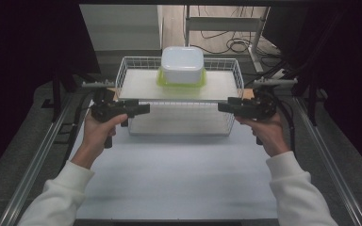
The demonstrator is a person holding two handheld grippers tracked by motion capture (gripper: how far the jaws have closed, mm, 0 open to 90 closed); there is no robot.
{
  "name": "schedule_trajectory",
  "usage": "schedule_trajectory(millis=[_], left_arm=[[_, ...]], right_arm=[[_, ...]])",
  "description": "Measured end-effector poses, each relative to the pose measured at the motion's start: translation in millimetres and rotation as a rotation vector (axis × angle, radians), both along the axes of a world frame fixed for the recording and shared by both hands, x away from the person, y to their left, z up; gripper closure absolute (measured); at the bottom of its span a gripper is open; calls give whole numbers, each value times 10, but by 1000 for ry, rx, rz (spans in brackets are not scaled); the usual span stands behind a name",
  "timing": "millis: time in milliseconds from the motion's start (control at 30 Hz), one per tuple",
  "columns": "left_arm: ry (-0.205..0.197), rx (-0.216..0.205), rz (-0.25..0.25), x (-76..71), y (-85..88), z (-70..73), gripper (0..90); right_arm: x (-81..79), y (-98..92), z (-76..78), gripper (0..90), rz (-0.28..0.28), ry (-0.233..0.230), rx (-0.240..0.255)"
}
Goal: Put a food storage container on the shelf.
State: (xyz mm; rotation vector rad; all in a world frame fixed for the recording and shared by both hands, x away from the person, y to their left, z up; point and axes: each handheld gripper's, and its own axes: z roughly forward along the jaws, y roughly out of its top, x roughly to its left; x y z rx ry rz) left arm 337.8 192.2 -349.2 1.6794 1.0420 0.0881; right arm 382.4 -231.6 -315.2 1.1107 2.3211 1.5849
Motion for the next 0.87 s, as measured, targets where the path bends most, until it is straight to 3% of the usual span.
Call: schedule_trajectory(millis=[67, 167, 300, 400, 633, 700, 867], left_arm=[[10, -1, -12, -93, -1, -158, 313], [21, 30, -19, -249, -20, -399, 304], [35, 101, -22, -435, -71, -715, 292], [65, 131, -35, -502, -93, -883, 283], [81, 148, -37, -550, -108, -994, 277], [78, 159, -33, -560, -116, -1005, 274], [67, 166, -21, -584, -116, -1015, 263]], right_arm=[[-109, -37, -142, 349, 10, 3, 13], [-258, -93, -339, 327, 17, -2, 9], [-465, -160, -677, 295, 6, 2, -42], [-568, -188, -917, 281, 5, 47, -70], [-675, -276, -1171, 242, -7, 70, -94], [-682, -278, -1193, 227, -4, 70, -112], [-709, -324, -1159, 180, -8, 37, -95]])
